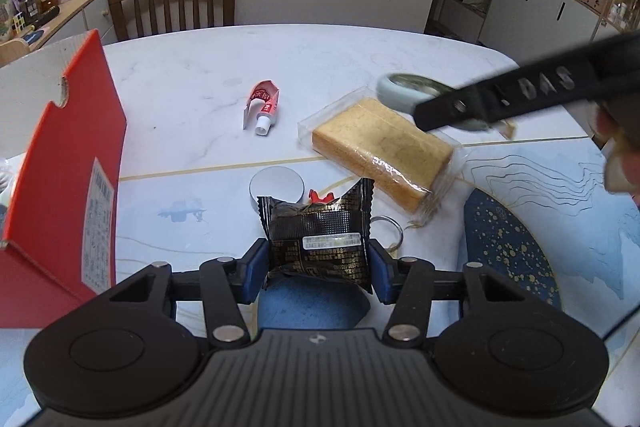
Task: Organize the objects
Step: 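Grasp the black snack packet with the left tool while the right tool grasps the correction tape, then carry the snack packet and correction tape over into the red box with both tools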
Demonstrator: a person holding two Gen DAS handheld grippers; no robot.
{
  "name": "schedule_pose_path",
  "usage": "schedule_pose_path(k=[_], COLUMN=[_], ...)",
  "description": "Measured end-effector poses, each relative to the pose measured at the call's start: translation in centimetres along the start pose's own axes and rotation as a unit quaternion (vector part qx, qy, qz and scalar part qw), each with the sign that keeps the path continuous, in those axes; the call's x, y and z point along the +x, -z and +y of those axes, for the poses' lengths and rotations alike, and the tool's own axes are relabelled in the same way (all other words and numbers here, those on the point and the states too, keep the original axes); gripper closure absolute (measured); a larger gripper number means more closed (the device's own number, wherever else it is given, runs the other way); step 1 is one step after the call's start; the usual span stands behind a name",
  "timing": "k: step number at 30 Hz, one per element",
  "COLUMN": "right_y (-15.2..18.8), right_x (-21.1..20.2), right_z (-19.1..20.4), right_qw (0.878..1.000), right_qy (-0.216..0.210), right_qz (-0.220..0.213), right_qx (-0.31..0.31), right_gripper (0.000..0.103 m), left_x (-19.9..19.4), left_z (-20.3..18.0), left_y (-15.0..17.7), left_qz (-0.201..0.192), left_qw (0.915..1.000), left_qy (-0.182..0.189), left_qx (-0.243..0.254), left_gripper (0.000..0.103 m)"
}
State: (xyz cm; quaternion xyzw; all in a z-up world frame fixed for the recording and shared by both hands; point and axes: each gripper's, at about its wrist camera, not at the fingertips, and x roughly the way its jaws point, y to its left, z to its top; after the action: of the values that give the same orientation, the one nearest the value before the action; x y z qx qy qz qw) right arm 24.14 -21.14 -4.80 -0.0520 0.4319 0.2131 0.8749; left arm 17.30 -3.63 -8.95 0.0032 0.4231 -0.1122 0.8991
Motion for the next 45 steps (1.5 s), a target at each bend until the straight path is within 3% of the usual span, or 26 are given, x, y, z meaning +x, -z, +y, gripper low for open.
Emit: schedule_pose_path(k=[11, 21, 29, 45], right_y=[2.7, 3.5, 2.2, -3.0], right_x=[-4.9, -8.5, -9.5, -6.4], right_z=[2.2, 6.7, 11.4, 20.7], right_qw=[0.999, 0.997, 0.997, 0.998], right_qy=[0.01, 0.031, 0.03, 0.018], right_qz=[-0.008, -0.029, -0.04, -0.05], right_qx=[0.042, 0.06, 0.055, 0.034], right_gripper=[0.059, 0.059, 0.059, 0.059], left_x=[-4.4, -8.8, -12.5, -15.8], left_z=[1.6, 4.6, 8.7, 20.7], left_y=[0.3, 0.1, -0.4, -0.8], left_qz=[-0.01, -0.024, -0.036, -0.049], left_qw=[0.9998, 0.9986, 0.9975, 0.9985], left_qy=[0.017, 0.044, 0.053, 0.006], left_qx=[-0.009, 0.016, 0.03, 0.026], left_gripper=[0.052, 0.052, 0.052, 0.052])
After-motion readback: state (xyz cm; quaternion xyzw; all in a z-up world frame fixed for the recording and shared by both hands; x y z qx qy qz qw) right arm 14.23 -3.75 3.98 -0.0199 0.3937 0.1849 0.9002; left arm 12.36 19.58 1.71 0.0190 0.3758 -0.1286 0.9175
